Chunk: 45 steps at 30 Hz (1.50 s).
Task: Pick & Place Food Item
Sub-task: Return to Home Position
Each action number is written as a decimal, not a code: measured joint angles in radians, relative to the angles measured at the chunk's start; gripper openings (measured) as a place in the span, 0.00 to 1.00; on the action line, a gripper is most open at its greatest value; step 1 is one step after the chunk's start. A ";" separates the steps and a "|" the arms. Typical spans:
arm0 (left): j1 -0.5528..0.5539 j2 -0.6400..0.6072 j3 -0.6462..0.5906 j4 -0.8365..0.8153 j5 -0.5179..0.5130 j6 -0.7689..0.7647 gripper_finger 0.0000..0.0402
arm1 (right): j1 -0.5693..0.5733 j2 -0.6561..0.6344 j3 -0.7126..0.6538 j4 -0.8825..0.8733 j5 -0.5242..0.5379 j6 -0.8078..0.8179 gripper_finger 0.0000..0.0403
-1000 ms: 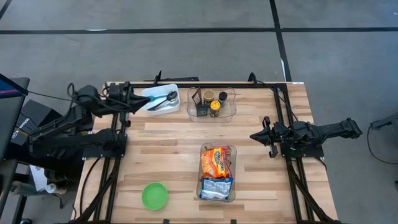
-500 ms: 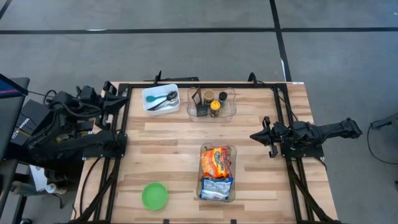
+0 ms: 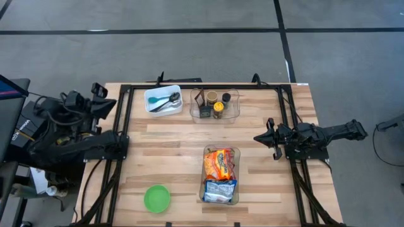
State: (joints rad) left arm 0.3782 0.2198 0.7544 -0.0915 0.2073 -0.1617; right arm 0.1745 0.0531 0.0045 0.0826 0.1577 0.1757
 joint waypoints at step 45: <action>0.000 -0.141 -0.198 0.100 -0.001 0.066 0.00 | 0.000 0.000 0.000 0.000 0.000 0.000 0.00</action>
State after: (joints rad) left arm 0.3782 0.0788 0.5569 0.0081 0.2067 -0.0960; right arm 0.1743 0.0528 0.0044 0.0826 0.1577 0.1757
